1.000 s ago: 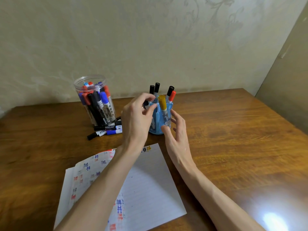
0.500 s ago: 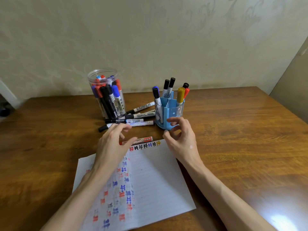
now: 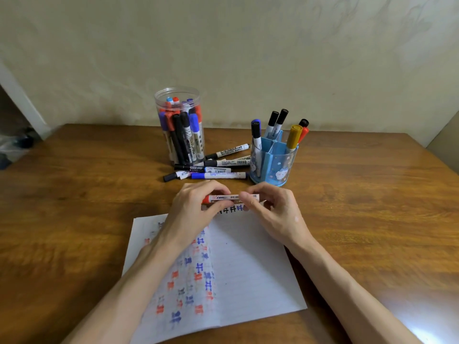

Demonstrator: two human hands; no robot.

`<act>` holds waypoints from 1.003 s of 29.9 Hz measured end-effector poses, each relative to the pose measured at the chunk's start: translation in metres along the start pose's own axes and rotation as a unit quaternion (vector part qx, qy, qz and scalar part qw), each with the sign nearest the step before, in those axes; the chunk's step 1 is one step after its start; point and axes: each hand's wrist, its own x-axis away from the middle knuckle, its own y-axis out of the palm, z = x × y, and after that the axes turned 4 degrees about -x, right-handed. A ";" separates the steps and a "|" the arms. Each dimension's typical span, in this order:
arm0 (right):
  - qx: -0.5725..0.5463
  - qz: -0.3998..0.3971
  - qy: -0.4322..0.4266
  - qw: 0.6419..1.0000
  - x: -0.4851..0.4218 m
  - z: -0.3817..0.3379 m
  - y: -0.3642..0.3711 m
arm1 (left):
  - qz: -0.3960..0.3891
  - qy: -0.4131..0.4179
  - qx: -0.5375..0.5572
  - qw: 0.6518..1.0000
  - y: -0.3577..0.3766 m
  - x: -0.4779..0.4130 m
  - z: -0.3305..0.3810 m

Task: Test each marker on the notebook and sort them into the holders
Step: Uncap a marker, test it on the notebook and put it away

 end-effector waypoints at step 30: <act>-0.155 0.002 0.039 0.987 0.003 -0.028 -0.025 | -0.136 -0.034 0.151 0.979 -0.013 -0.002 0.004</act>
